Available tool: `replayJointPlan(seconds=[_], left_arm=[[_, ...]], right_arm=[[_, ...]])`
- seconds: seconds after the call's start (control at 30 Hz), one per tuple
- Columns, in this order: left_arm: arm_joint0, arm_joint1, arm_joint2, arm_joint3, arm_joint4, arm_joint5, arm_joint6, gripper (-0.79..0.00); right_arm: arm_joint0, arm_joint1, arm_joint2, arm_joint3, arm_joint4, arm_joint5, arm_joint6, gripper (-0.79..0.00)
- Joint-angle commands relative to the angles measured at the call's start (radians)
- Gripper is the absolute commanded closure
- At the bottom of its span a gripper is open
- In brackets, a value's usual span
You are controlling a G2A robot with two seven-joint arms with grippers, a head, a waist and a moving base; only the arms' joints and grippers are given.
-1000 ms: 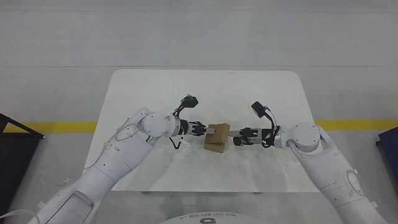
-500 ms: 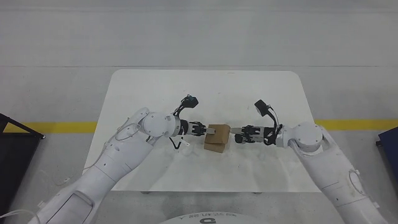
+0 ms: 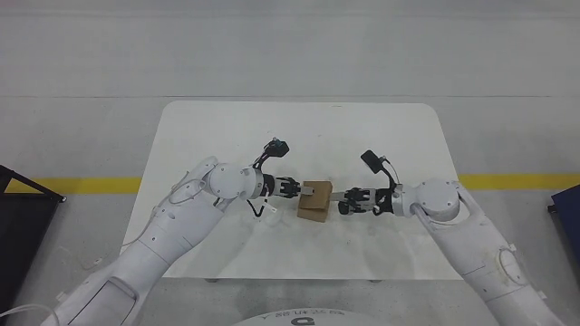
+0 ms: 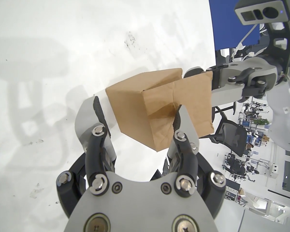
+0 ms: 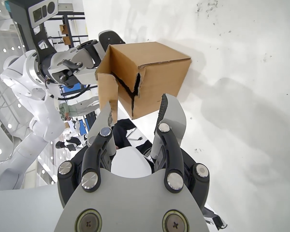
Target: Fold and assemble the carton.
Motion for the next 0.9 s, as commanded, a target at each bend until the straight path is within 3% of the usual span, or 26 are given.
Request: replayJointPlan(seconds=[0.0,0.2,0.87], left_arm=[[0.0,0.0,0.0,0.0,-0.001,-0.001,-0.002,-0.56],[0.0,0.0,-0.002,0.002,-0.003,-0.004,-0.001,-0.493],[-0.002,-0.004,0.003,0.013,-0.004,-0.004,-0.007,-0.462]], right_arm=[[0.011,-0.002,-0.015,0.003,-0.007,0.011,-0.001,-0.391],[0.033,-0.005,-0.038,0.014,-0.015,0.025,0.002,-0.391],[0.075,-0.007,-0.086,0.039,-0.049,0.087,0.009,-0.382]])
